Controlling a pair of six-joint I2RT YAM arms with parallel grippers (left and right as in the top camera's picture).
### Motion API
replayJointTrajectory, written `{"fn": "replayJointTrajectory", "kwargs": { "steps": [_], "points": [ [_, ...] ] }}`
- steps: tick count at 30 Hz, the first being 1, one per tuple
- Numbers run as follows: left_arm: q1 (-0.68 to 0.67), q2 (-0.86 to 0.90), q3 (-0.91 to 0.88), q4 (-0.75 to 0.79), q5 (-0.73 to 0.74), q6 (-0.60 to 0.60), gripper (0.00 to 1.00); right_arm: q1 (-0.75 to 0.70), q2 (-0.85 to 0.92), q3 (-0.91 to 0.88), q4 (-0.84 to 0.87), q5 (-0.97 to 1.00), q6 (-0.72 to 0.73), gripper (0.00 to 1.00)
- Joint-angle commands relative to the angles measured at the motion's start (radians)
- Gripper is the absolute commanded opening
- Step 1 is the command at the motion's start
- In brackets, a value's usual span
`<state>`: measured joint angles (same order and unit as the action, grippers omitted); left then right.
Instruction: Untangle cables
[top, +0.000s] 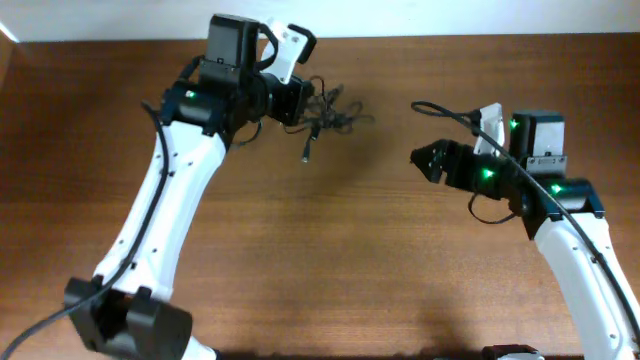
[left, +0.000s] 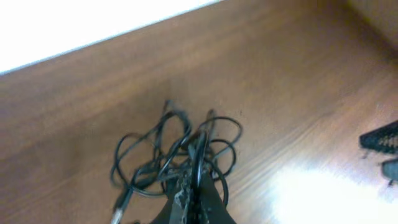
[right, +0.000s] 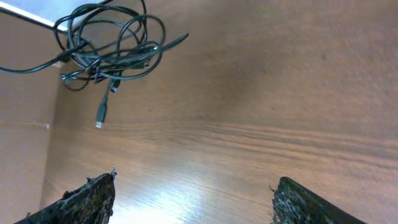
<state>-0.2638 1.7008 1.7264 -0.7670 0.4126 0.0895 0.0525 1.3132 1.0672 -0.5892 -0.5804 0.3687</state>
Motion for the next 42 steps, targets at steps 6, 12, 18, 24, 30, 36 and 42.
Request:
{"fn": "replayJointTrajectory", "kwargs": {
  "steps": [6,12,18,24,30,36,42],
  "points": [
    [-0.002,-0.130,0.032,0.079,0.021,-0.137,0.00,0.152,0.000,0.163,0.004,0.122,0.041,0.83],
    [-0.002,-0.142,0.032,0.079,0.017,-0.150,0.00,0.150,0.005,0.162,0.003,0.122,0.041,0.83],
    [-0.002,-0.142,0.031,0.094,0.017,-0.150,0.00,0.150,0.061,0.162,0.022,0.118,0.060,0.83],
    [-0.004,-0.122,0.029,0.108,0.018,-0.150,0.00,0.150,0.122,0.162,0.076,0.092,0.104,0.83],
    [-0.004,-0.100,0.029,0.108,0.018,-0.218,0.00,0.150,0.123,0.162,0.074,0.088,0.112,0.83],
    [-0.004,-0.094,0.029,0.109,0.017,-0.380,0.00,0.156,0.166,0.162,0.095,0.088,0.172,0.83],
    [-0.011,-0.094,0.029,0.097,0.022,-0.503,0.00,0.241,0.220,0.162,0.352,0.043,0.258,0.83]
  ]
}}
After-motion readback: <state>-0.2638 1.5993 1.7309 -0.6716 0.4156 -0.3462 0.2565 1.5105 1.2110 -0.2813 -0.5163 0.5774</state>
